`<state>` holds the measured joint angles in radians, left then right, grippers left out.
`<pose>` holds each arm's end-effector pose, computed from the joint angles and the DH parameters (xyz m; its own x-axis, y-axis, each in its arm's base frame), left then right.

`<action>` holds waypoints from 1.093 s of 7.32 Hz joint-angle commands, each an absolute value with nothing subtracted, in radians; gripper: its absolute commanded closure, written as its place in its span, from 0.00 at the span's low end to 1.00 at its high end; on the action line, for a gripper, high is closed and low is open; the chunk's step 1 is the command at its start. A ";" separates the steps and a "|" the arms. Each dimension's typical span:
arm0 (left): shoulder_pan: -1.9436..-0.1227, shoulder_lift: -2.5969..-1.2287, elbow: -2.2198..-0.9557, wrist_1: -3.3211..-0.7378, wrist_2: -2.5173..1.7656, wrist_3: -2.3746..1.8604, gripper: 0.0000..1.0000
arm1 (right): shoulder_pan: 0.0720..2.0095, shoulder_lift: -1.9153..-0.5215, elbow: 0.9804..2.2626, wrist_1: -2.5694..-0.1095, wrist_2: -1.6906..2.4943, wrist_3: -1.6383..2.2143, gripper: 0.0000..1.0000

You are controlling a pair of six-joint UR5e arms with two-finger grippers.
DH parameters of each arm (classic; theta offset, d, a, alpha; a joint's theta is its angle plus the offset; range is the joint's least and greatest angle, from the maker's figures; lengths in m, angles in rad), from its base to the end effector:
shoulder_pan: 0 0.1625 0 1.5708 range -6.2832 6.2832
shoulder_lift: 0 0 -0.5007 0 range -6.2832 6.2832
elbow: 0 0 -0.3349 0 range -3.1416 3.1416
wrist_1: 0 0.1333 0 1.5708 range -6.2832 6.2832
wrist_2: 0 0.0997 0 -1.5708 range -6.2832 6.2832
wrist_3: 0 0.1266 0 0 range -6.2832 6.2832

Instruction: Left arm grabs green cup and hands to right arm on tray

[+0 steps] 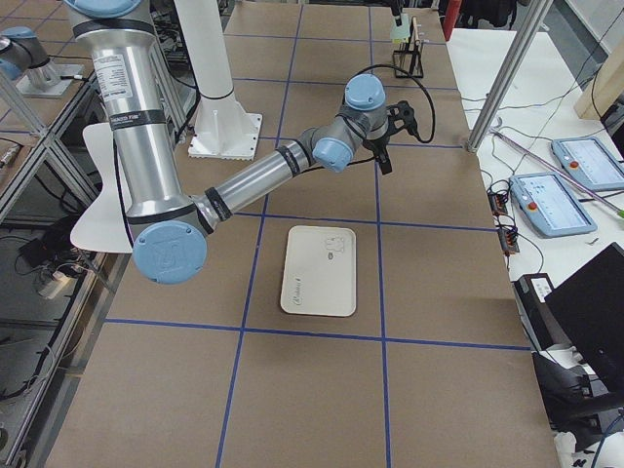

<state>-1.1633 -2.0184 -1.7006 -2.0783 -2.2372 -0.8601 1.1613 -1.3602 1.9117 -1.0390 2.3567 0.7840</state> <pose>0.1999 -0.6019 0.3894 0.4698 0.2057 -0.8585 0.2620 0.8962 0.3581 -0.1652 -0.4904 0.4305 0.4145 -0.3018 0.8585 -0.1500 0.9078 0.3916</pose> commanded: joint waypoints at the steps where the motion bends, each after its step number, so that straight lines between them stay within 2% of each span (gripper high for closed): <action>1: -1.117 -2.028 -1.739 -2.228 -2.238 -1.067 1.00 | 1.106 -1.350 1.873 -0.744 2.321 1.064 0.00; 4: -1.051 -2.029 -1.804 -2.362 -2.238 -1.274 1.00 | 0.959 -1.306 1.868 -0.483 2.031 1.383 0.00; 6: -0.982 -2.031 -1.889 -2.376 -2.238 -1.382 1.00 | 0.791 -1.304 1.853 -0.274 1.788 1.461 0.00; 8: -0.960 -2.031 -1.922 -2.445 -2.252 -1.458 1.00 | 0.700 -1.304 1.848 -0.033 1.675 1.544 0.01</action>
<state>-0.9765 -2.0307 -1.9006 -2.3963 -2.2415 -1.3960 0.7551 -1.3045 1.8509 -0.1720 1.7452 1.4959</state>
